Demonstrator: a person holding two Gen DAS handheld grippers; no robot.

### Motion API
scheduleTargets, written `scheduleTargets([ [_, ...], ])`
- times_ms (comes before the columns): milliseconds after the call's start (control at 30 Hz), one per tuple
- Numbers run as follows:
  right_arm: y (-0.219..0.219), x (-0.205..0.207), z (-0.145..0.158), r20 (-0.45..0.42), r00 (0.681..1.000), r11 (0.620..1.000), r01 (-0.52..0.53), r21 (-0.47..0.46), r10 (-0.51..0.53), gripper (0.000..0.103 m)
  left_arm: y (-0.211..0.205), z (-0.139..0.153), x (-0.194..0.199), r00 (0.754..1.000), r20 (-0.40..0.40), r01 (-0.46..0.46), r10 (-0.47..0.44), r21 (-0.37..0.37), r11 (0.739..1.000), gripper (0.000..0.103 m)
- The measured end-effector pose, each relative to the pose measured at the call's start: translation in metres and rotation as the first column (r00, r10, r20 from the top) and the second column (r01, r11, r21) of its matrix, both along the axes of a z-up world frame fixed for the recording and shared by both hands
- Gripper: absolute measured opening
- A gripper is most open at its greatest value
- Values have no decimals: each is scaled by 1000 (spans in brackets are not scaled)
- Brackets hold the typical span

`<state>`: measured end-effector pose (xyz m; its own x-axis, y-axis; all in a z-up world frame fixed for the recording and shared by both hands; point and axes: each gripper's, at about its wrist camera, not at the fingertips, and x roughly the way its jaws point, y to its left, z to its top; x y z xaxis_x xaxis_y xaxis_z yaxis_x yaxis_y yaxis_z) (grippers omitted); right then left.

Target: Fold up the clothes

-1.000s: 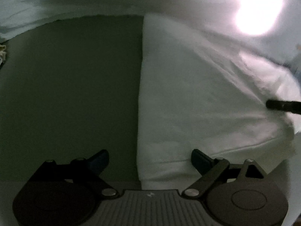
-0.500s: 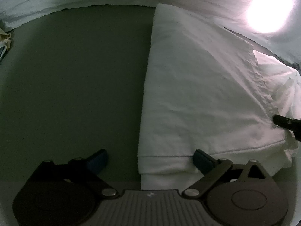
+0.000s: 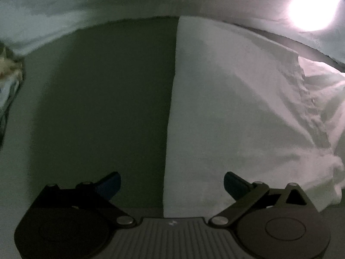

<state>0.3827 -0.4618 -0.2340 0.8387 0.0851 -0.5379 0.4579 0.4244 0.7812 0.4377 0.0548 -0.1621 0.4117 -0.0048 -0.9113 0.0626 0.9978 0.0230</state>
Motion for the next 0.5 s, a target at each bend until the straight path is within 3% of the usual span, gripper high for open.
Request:
scheduleTargets([
  [67, -20, 3, -7, 16, 997, 996, 72, 48, -72, 77, -7, 3, 10, 1000, 5, 7, -7, 18, 1000, 101],
  [167, -40, 16, -11, 11, 991, 990, 136, 34, -136, 78, -20, -1, 24, 1000, -3, 24, -24, 52, 998, 101],
  [400, -66, 52, -14, 37, 985, 985, 169, 42, -170, 80, -40, -18, 39, 998, -47, 57, -51, 148, 987, 101],
  [433, -69, 56, -16, 47, 983, 983, 176, 56, -178, 76, -39, -20, 39, 998, -50, 53, -46, 153, 987, 102],
  [500, -76, 63, -23, 79, 976, 975, 191, 117, -201, 59, -38, -25, 39, 998, -56, 40, -31, 152, 988, 103],
])
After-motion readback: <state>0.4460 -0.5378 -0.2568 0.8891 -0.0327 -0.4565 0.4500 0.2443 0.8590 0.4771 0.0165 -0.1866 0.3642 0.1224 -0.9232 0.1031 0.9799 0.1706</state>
